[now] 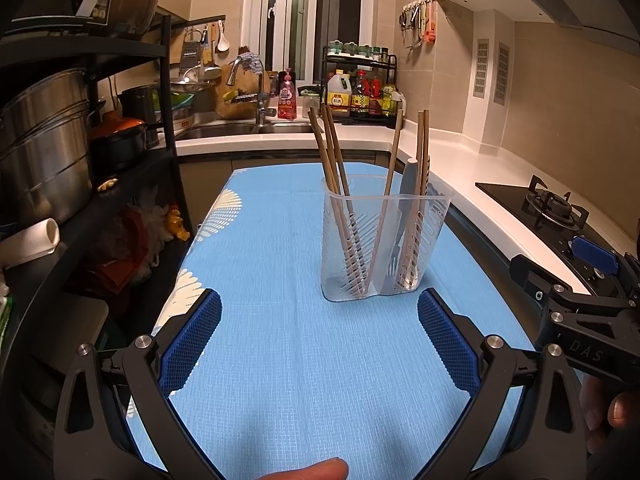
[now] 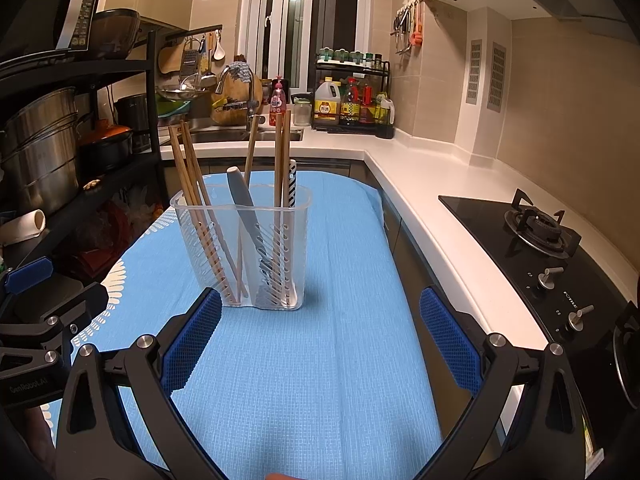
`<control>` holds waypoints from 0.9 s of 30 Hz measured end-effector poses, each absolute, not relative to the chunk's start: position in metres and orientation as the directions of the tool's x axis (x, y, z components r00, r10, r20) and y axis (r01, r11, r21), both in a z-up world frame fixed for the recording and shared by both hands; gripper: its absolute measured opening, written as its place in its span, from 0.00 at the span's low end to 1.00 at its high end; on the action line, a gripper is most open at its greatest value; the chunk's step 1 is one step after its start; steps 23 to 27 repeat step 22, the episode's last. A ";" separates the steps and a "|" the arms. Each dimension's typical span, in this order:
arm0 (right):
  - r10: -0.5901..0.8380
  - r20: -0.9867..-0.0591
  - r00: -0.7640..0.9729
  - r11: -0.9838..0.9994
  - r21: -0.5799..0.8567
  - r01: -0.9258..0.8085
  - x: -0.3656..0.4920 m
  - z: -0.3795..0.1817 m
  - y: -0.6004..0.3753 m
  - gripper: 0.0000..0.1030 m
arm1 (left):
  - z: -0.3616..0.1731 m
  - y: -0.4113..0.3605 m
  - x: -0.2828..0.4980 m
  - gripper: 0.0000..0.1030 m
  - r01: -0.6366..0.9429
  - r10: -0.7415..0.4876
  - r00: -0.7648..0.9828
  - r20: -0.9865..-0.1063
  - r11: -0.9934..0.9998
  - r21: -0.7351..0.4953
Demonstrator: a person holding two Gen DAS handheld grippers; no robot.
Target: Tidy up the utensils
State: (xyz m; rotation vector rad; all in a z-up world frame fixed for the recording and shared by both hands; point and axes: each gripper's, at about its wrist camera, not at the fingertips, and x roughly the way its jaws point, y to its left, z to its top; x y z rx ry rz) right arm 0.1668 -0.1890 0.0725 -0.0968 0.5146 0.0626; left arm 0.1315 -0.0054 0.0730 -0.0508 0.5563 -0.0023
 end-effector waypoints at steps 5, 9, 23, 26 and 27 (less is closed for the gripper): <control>0.036 -0.494 0.869 0.994 -0.075 -0.084 0.167 0.073 -0.189 0.95 | 0.073 -0.006 0.131 0.93 -0.012 -0.015 0.849 -0.529 0.999 -0.047; 0.037 -0.494 0.869 0.993 -0.076 -0.085 0.167 0.072 -0.189 0.95 | 0.073 -0.006 0.131 0.93 -0.012 -0.016 0.849 -0.528 0.999 -0.049; 0.036 -0.494 0.869 0.994 -0.076 -0.084 0.167 0.073 -0.189 0.95 | 0.070 -0.003 0.134 0.92 -0.030 -0.009 0.839 -0.544 0.998 -0.062; 0.036 -0.494 0.869 0.994 -0.076 -0.084 0.167 0.073 -0.189 0.95 | 0.070 -0.003 0.134 0.92 -0.030 -0.009 0.839 -0.544 0.998 -0.062; 0.036 -0.494 0.869 0.994 -0.076 -0.084 0.167 0.073 -0.189 0.95 | 0.070 -0.003 0.134 0.92 -0.030 -0.009 0.839 -0.544 0.998 -0.062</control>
